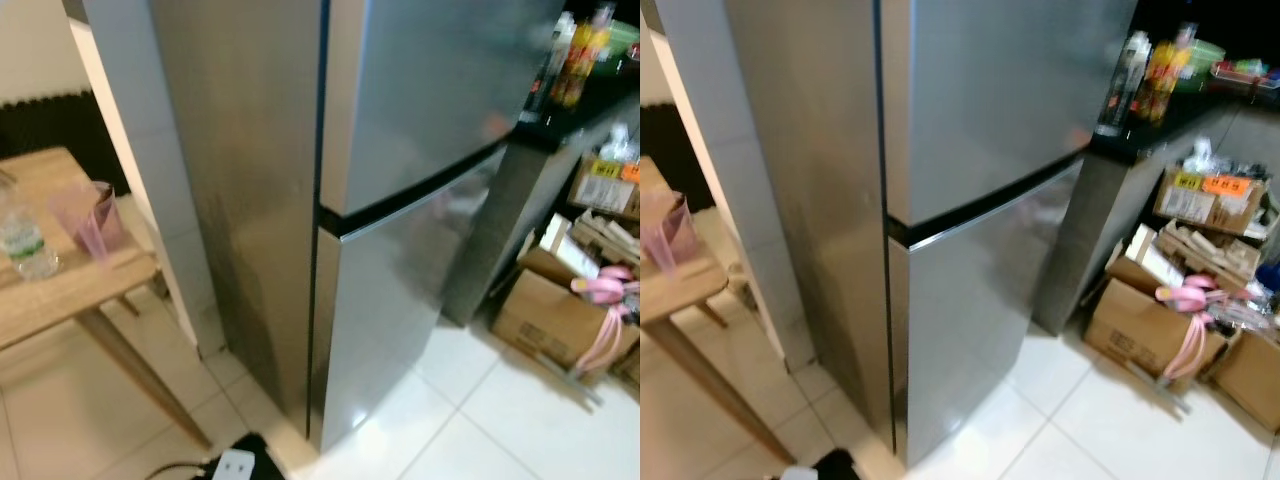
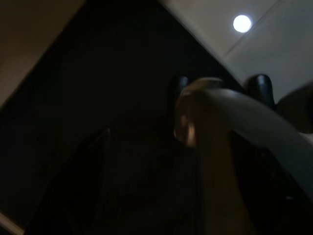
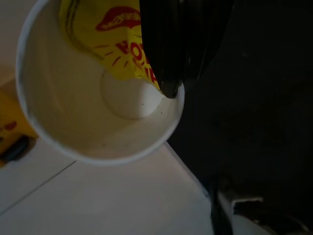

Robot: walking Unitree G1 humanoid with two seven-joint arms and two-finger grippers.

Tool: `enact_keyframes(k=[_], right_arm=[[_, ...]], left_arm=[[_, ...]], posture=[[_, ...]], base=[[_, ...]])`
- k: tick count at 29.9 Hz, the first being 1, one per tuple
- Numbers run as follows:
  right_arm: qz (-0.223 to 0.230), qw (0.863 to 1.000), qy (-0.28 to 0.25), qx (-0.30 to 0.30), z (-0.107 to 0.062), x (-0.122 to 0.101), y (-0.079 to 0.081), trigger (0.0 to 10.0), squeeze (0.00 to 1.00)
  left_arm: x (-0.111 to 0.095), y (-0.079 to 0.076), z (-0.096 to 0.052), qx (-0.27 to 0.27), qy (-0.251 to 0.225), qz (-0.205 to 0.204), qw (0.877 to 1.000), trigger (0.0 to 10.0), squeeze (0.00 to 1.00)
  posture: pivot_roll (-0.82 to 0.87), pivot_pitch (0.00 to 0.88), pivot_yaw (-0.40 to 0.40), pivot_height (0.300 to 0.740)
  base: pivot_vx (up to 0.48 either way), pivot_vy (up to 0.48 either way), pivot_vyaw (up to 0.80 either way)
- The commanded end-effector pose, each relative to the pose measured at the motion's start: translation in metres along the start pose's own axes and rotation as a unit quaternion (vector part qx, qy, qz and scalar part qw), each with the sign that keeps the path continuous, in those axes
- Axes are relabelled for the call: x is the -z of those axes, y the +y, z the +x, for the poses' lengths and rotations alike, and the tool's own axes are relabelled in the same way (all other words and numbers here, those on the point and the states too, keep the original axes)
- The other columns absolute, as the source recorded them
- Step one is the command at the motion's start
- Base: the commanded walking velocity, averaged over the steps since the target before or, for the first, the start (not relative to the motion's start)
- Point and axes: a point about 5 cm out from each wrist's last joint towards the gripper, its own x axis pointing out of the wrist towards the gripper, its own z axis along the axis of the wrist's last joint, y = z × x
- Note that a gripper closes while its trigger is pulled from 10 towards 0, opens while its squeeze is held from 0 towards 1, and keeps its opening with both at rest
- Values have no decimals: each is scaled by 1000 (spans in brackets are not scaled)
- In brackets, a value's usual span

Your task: Restocking fridge

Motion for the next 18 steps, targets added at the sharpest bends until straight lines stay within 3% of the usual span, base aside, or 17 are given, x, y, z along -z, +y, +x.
enact_keyframes(k=[1, 8, 18], right_arm=[[-3, 1000, -23, 2, 1, -13, -1, 10000, 0], [-2, 1000, -20, 14, 0, -9, -4, 10000, 0], [-3, 999, 1, 51, -2, 2, -12, 10000, 0]], left_arm=[[3, 1, 0, -2, 6, 1, 1000, 10000, 0], [1, 0, 0, -1, 3, 1, 1000, 10000, 0], [0, 0, 0, 8, -2, 2, 1000, 10000, 0]], posture=[[-80, 0, -20, 740], [-80, 0, -20, 740], [-79, 0, -21, 740]], base=[[0, 0, 794], [0, 0, 794], [0, -34, 0]])
